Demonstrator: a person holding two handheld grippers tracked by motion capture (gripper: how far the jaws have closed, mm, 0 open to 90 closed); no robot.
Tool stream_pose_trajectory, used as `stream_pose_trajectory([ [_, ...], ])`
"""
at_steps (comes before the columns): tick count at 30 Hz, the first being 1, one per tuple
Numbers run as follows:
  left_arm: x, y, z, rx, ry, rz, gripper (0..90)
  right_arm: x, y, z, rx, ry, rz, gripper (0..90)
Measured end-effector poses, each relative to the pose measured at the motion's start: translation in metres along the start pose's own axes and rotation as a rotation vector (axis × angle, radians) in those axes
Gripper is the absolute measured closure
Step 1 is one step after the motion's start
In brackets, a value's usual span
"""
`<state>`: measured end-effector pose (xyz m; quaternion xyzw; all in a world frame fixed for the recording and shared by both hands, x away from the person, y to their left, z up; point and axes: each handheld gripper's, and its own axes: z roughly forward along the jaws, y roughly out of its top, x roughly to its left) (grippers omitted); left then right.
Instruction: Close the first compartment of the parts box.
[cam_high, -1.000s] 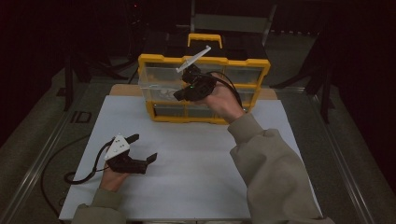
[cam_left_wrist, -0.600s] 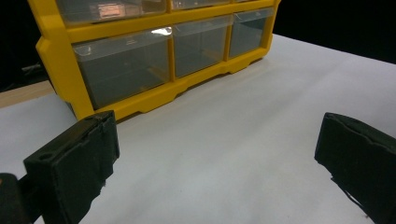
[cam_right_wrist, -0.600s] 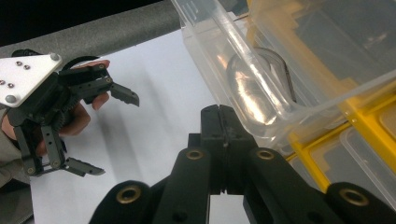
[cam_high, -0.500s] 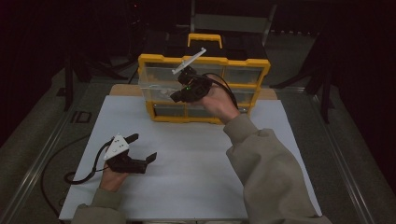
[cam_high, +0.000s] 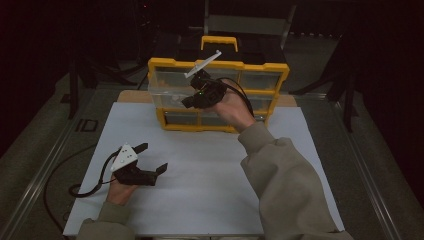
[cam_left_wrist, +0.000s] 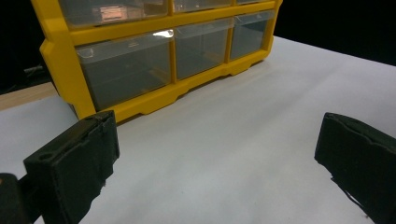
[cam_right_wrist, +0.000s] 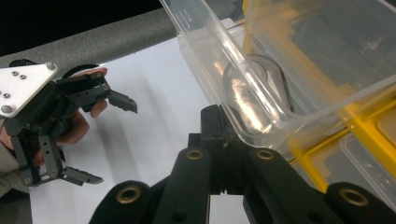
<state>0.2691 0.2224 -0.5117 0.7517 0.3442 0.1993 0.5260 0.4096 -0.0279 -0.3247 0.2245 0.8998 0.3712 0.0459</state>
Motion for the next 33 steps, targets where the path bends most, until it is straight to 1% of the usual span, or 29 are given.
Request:
stream_pose_trajectory([
  [8, 0.0002, 0.0002, -0.0005, -0.002, 0.002, 0.0, 0.7, -0.0016, -0.0001, 0.0008, -0.01, -0.002, 0.005, 90.0],
  [19, 0.0003, 0.0003, -0.0007, -0.005, 0.003, -0.001, 0.7, -0.0084, -0.001, 0.001, -0.033, -0.02, 0.034, 90.0],
  [29, 0.0005, 0.0002, -0.001, -0.005, 0.005, 0.001, 0.7, -0.0085, -0.0002, 0.0034, -0.054, -0.048, 0.029, 90.0],
  [33, 0.0006, 0.0001, -0.0011, -0.005, 0.005, 0.001, 0.7, -0.0082, 0.0001, 0.0045, -0.059, -0.055, 0.035, 90.0],
])
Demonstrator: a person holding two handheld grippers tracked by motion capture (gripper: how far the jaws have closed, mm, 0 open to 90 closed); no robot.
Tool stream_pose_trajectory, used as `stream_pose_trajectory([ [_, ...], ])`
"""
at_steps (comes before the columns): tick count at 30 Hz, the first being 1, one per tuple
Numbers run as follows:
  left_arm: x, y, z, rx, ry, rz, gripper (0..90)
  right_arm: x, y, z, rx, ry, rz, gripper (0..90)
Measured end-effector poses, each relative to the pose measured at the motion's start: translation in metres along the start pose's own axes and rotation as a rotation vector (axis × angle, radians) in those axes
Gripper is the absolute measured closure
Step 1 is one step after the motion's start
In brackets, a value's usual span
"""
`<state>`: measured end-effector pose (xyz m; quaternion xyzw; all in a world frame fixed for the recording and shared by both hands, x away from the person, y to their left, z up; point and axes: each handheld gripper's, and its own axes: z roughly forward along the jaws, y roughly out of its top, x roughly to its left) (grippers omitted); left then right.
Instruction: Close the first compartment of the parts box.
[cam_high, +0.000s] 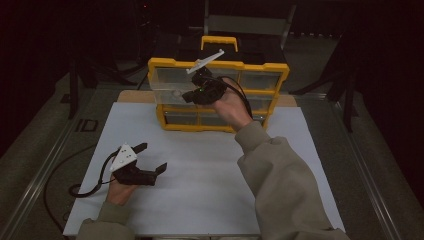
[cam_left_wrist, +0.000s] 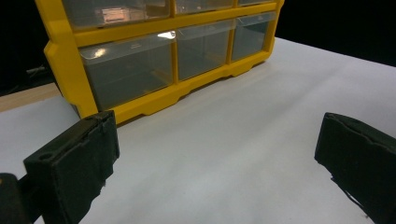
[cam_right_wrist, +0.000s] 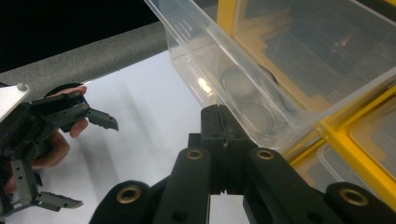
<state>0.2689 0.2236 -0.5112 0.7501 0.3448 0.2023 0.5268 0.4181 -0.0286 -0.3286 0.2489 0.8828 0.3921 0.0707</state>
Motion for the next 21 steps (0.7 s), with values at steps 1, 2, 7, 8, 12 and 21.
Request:
stream_pose_trajectory([
  [1, 0.0, 0.0, -0.0001, 0.0, 0.0, 0.001, 0.7, 0.0, 0.0001, 0.0002, 0.0, -0.002, 0.0, 90.0],
  [2, 0.0, 0.0, -0.0001, 0.0, 0.0, 0.001, 0.7, 0.0, 0.0002, 0.0003, -0.001, -0.004, 0.0, 90.0],
  [7, -0.0002, -0.0002, 0.0001, 0.002, 0.001, 0.001, 0.7, 0.0, 0.0005, 0.0008, -0.005, -0.013, 0.005, 90.0],
  [8, -0.0002, -0.0002, 0.0001, 0.002, 0.001, 0.001, 0.7, 0.0, 0.0005, 0.0009, -0.006, -0.014, 0.006, 90.0],
  [12, -0.0002, -0.0001, 0.0, 0.0, 0.001, 0.001, 0.7, -0.0002, 0.0005, 0.0014, -0.01, -0.017, 0.002, 90.0],
  [21, -0.0001, 0.0001, -0.0001, -0.001, 0.002, -0.001, 0.7, -0.0009, 0.0011, 0.0036, -0.022, -0.033, 0.007, 90.0],
])
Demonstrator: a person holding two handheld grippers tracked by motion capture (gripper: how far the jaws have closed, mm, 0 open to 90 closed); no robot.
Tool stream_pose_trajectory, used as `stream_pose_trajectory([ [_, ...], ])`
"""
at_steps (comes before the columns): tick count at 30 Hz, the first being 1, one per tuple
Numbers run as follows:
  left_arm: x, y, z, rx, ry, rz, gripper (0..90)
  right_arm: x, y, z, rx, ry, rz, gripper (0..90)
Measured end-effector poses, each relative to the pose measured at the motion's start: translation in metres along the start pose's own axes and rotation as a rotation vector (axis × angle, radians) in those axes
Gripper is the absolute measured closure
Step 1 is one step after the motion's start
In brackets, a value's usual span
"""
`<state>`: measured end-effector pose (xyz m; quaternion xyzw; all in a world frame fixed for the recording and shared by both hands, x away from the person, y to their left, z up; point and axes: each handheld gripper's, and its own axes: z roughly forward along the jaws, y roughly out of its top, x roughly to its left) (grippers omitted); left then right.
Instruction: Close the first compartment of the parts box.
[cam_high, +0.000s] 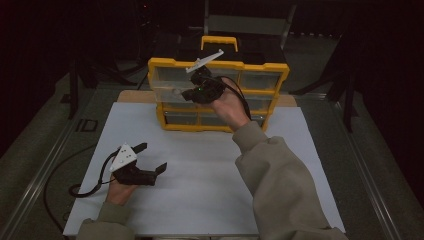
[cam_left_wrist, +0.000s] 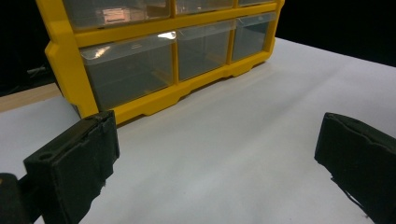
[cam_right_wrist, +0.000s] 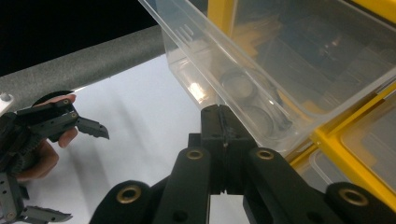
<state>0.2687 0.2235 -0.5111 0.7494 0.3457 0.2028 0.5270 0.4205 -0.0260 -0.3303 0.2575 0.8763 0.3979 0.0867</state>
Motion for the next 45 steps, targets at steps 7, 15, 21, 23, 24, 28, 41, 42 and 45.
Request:
stream_pose_trajectory([
  [7, -0.0002, 0.0003, -0.0002, -0.004, 0.001, -0.001, 0.7, 0.0027, -0.0004, 0.0046, 0.006, -0.026, -0.006, 90.0],
  [15, 0.0001, 0.0004, -0.0005, -0.005, 0.001, -0.001, 0.7, 0.0031, -0.0003, 0.0085, -0.001, -0.035, 0.006, 90.0],
  [21, 0.0001, 0.0004, -0.0002, -0.004, 0.001, 0.0, 0.7, 0.0028, 0.0003, 0.0086, -0.012, -0.038, 0.015, 90.0],
  [23, 0.0001, 0.0003, -0.0001, -0.004, 0.001, 0.0, 0.7, 0.003, 0.0009, 0.0083, -0.016, -0.038, 0.015, 90.0],
  [24, 0.0, 0.0003, 0.0, -0.003, 0.001, 0.0, 0.7, 0.0033, 0.0013, 0.0081, -0.02, -0.039, 0.017, 90.0],
  [28, 0.0001, 0.0002, 0.0001, -0.003, 0.001, 0.0, 0.7, 0.0036, 0.0026, 0.0074, -0.031, -0.04, 0.019, 90.0],
  [41, 0.0003, 0.0004, -0.0004, -0.004, 0.002, 0.001, 0.7, 0.0027, 0.0037, 0.0067, -0.049, -0.05, 0.024, 90.0],
  [42, 0.0003, 0.0005, -0.0004, -0.003, 0.002, 0.001, 0.7, 0.0025, 0.0036, 0.0067, -0.05, -0.05, 0.025, 90.0],
  [45, 0.0002, 0.0005, -0.0005, -0.005, 0.003, 0.0, 0.7, 0.0024, 0.0032, 0.0071, -0.054, -0.053, 0.028, 90.0],
])
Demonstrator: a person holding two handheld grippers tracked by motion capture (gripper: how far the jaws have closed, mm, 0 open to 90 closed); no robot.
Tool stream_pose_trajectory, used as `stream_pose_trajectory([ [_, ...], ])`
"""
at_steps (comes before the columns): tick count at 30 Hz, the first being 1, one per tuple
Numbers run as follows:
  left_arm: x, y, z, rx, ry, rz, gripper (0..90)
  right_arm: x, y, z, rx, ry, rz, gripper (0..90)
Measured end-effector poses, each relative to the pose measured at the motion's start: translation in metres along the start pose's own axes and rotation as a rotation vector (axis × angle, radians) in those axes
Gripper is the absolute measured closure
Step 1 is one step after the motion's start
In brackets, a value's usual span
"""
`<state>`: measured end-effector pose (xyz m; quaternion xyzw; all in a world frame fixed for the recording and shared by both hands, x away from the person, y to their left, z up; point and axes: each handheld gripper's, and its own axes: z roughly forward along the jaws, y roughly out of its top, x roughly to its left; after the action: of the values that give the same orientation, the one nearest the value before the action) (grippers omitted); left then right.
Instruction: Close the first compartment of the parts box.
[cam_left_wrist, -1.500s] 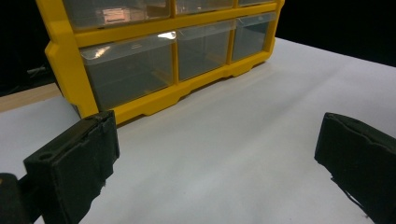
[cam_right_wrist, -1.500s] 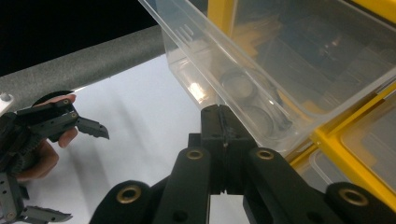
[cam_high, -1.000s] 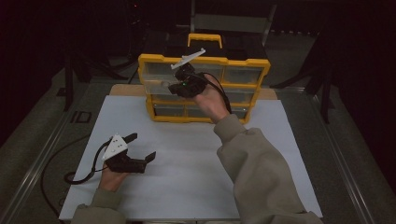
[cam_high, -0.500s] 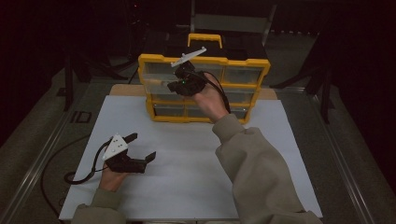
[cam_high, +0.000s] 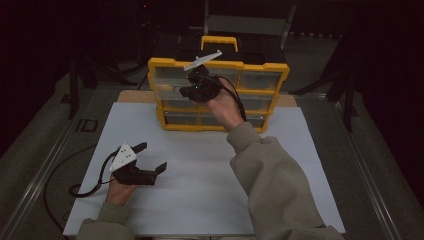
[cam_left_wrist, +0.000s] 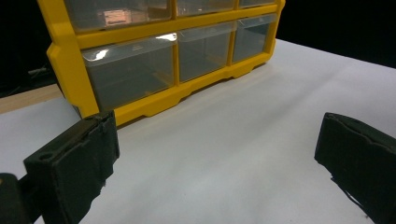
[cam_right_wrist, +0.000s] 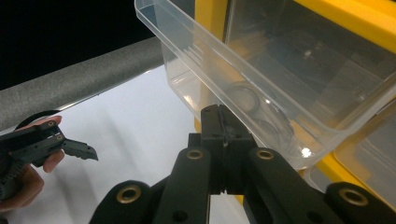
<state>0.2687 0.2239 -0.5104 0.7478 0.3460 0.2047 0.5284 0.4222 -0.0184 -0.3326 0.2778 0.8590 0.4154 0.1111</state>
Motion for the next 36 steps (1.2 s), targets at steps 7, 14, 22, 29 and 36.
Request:
stream_pose_trajectory([
  [7, -0.0001, -0.0001, 0.0001, 0.002, 0.001, 0.001, 0.7, -0.0005, -0.002, 0.0012, -0.003, -0.005, 0.002, 90.0],
  [14, -0.0002, -0.0001, 0.0004, 0.001, 0.003, -0.001, 0.7, -0.0005, -0.0032, 0.0028, 0.0, -0.007, 0.007, 90.0],
  [22, -0.0002, -0.0002, 0.0005, 0.003, 0.003, 0.0, 0.8, -0.0005, -0.0046, 0.0053, 0.003, -0.013, 0.01, 90.0],
  [29, -0.0002, -0.0001, 0.0004, 0.001, 0.004, -0.001, 0.8, -0.0019, -0.0044, 0.0064, -0.001, -0.018, 0.012, 90.0],
  [36, -0.0001, 0.0, 0.0003, 0.001, 0.004, 0.0, 0.8, -0.0031, -0.0039, 0.0071, -0.002, -0.02, 0.015, 90.0],
])
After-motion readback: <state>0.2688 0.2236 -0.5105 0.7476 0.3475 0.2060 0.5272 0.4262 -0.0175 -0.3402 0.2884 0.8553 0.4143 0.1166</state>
